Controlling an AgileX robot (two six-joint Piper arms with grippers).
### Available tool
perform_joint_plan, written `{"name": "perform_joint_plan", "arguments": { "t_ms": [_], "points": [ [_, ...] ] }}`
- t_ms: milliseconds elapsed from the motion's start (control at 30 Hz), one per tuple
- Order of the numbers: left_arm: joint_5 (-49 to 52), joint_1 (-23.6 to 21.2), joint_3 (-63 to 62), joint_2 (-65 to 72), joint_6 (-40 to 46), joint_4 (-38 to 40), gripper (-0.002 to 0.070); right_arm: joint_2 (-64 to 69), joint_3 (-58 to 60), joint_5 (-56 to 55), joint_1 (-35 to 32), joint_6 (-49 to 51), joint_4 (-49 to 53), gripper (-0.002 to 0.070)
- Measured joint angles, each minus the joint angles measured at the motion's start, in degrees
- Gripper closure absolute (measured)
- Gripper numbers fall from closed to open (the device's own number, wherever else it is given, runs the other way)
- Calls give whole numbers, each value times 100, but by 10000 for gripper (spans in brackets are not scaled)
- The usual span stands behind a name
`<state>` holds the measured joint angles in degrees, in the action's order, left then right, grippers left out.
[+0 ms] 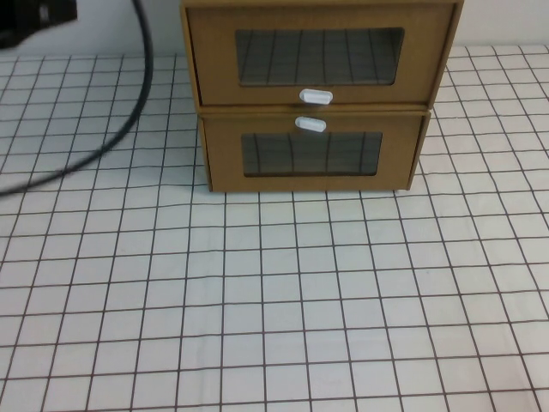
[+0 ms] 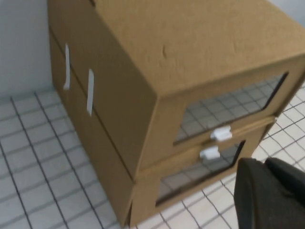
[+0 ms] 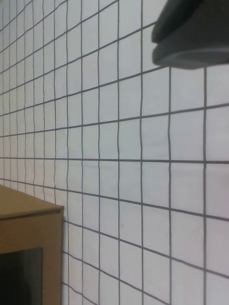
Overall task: Open the shoe box
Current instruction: 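Pull the top drawer of the cardboard box fully open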
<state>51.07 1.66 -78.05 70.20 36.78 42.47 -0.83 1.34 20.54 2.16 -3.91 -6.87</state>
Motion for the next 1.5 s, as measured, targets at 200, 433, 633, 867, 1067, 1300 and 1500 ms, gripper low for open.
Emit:
{"name": "perform_joint_plan", "arguments": {
  "t_ms": [200, 433, 633, 867, 1067, 1300, 1500],
  "points": [
    [443, 469, -2461, 1809, 76, 41, 679, 0, 0, 0, 0, 0, 0, 689],
    [1095, 1099, -4920, 3757, -77, -81, 678, 0, 0, 0, 0, 0, 0, 690],
    [1416, 1392, -6080, 4783, -270, -291, 678, 0, 0, 0, 0, 0, 0, 689],
    [1379, 1466, -6162, 5316, -282, -312, 678, 0, 0, 0, 0, 0, 0, 689],
    [1278, 1476, -6197, 5391, -290, -396, 678, 0, 0, 0, 0, 0, 0, 689],
    [1269, 1488, -6197, 5391, -290, -418, 679, 0, 0, 0, 0, 0, 0, 690],
    [1269, 1488, -6197, 5391, -290, -418, 679, 0, 0, 0, 0, 0, 0, 690]
  ]
}}
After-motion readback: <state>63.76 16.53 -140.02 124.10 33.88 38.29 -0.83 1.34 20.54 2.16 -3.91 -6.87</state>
